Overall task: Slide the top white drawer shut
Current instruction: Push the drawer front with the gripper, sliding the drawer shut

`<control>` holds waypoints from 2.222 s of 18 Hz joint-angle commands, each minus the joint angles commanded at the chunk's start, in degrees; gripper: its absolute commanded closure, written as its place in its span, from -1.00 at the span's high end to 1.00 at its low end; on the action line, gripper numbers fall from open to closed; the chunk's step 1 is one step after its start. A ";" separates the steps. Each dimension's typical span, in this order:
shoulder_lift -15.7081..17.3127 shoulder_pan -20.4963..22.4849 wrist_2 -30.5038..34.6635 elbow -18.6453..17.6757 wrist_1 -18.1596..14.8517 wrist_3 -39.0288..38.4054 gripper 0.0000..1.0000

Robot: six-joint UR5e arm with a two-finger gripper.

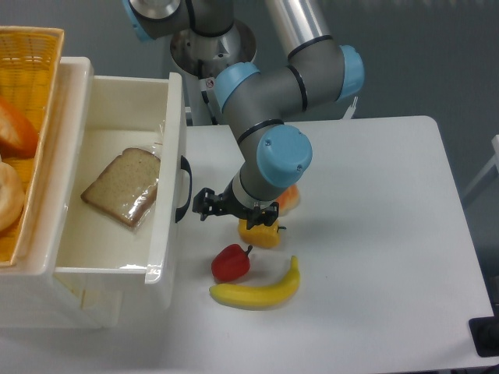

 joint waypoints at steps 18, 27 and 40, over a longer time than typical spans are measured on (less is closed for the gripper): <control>1.32 -1.84 -2.72 0.09 -0.70 1.58 1.00; 2.02 -5.18 -4.13 0.09 -0.44 1.49 1.00; 2.02 -7.91 -4.31 -0.26 -0.35 0.97 1.00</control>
